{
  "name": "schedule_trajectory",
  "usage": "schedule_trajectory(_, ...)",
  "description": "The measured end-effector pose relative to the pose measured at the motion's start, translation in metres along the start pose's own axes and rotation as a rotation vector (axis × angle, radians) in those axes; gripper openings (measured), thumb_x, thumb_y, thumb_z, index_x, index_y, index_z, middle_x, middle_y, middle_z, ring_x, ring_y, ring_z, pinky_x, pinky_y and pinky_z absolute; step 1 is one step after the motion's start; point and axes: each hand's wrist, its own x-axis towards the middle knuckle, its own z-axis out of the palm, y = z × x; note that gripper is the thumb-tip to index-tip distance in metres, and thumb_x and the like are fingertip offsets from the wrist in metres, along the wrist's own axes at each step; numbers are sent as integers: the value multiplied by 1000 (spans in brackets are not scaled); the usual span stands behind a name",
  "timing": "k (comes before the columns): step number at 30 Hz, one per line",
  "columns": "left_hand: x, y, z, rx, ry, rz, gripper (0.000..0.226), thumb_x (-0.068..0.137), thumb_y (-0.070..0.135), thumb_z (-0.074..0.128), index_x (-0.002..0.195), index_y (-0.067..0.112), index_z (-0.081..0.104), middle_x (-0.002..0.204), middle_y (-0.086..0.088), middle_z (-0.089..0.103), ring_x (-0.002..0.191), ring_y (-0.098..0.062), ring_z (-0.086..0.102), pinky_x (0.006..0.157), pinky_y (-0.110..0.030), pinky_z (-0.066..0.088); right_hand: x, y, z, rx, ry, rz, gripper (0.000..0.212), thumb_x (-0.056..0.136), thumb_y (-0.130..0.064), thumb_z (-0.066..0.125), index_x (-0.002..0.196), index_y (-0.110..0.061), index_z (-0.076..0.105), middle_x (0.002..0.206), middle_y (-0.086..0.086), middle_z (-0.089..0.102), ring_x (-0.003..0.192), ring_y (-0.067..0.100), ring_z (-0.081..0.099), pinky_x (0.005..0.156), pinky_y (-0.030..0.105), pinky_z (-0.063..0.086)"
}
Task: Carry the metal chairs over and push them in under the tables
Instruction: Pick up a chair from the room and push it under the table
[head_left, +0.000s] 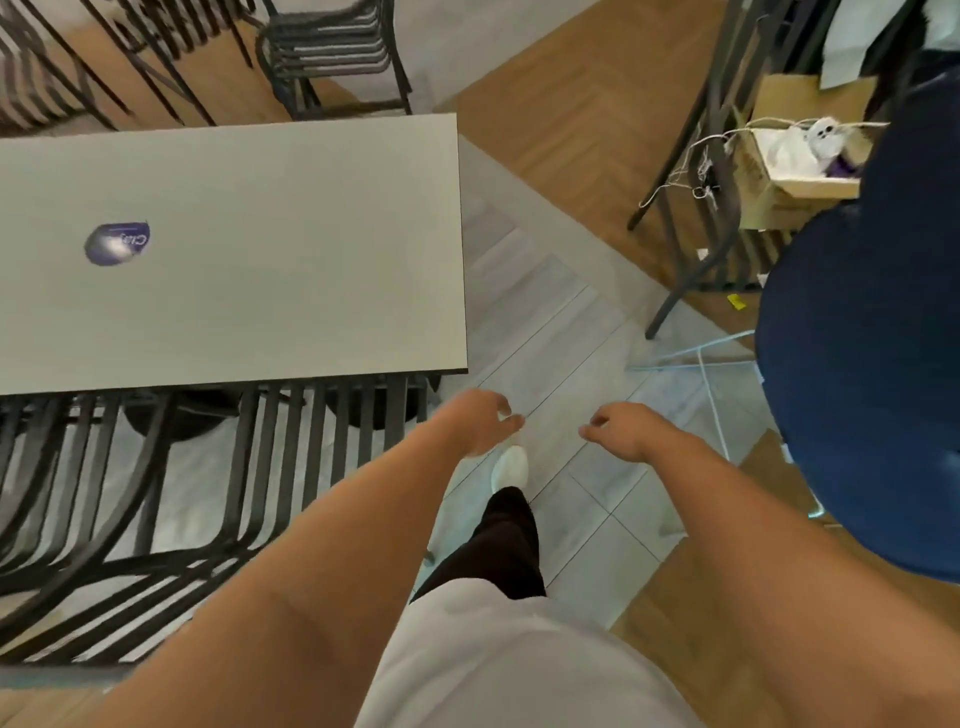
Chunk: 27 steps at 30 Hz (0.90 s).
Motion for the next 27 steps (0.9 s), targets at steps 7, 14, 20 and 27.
schedule_trajectory(7, 106, 21, -112, -73, 20, -30, 57, 102, 61, 46, 138, 20, 62, 137, -6, 64, 122, -29, 60, 105, -43, 47, 89, -27, -148, -10, 44, -8, 54, 105, -48, 51, 142, -10, 57, 144, 14, 58, 130, 34, 54, 106, 41, 43)
schedule_trajectory(14, 184, 29, -209, -107, 83, -69, 54, 102, 59, 48, 136, 19, 64, 136, -6, 66, 121, -28, 62, 104, -40, 46, 166, -47, -251, -9, 72, -40, 50, 106, -47, 48, 140, -11, 57, 142, 13, 59, 127, 32, 56, 102, 40, 45)
schedule_trajectory(20, 260, 37, -254, -226, 78, -122, 52, 101, 58, 50, 135, 20, 64, 132, -4, 67, 117, -25, 63, 99, -37, 48, 248, -52, -312, -107, 30, -82, 49, 106, -46, 49, 139, -12, 58, 142, 12, 58, 127, 31, 55, 102, 39, 45)
schedule_trajectory(27, 356, 37, -325, -284, 107, -247, 52, 101, 60, 48, 131, 21, 65, 129, -3, 69, 115, -24, 64, 101, -40, 50, 368, -79, -419, -180, -37, -193, 47, 106, -43, 50, 139, -11, 58, 140, 12, 59, 126, 30, 56, 103, 39, 45)
